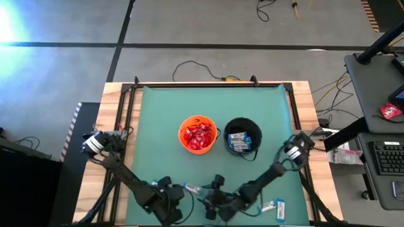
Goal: Sort candy by brand, put in halloween buckets
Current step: Put the white chocolate into the black bucket
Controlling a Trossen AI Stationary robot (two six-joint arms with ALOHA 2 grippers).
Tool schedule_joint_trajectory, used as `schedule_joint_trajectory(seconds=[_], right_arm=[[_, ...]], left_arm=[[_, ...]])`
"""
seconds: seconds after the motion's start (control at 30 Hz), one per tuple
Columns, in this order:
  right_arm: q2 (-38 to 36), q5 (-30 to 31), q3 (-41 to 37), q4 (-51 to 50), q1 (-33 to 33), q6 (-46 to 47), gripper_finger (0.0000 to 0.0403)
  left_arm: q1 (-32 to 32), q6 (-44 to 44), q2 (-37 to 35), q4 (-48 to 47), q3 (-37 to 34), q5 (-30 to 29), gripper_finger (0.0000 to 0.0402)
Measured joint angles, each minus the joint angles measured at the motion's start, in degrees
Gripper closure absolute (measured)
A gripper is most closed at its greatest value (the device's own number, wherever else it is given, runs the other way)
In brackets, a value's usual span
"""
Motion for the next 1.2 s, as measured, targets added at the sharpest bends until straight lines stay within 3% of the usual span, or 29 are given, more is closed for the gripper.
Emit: schedule_joint_trajectory(seconds=[0.27, 0.47, 0.93, 1.2], right_arm=[[5.97, -6.58, 2.26, 8.03, -6.16, -4.64, 0.0152], [8.21, -8.62, 2.46, 10.61, -7.00, -8.49, 0.0181], [10.12, -13.69, 2.44, 10.04, -7.31, -11.18, 0.0298], [6.01, -14.90, 2.21, 7.12, -7.31, -11.57, 0.0295]], left_arm=[[-0.84, -3.20, -0.05, 3.85, -5.14, 1.91, 0.0402], [-2.38, -3.64, -0.69, 3.24, -7.84, 3.38, 0.0402], [-6.92, -9.34, -1.31, -0.76, -8.32, 2.52, 0.0402], [-8.71, -10.94, -2.61, -5.23, -8.83, 3.75, 0.0402]])
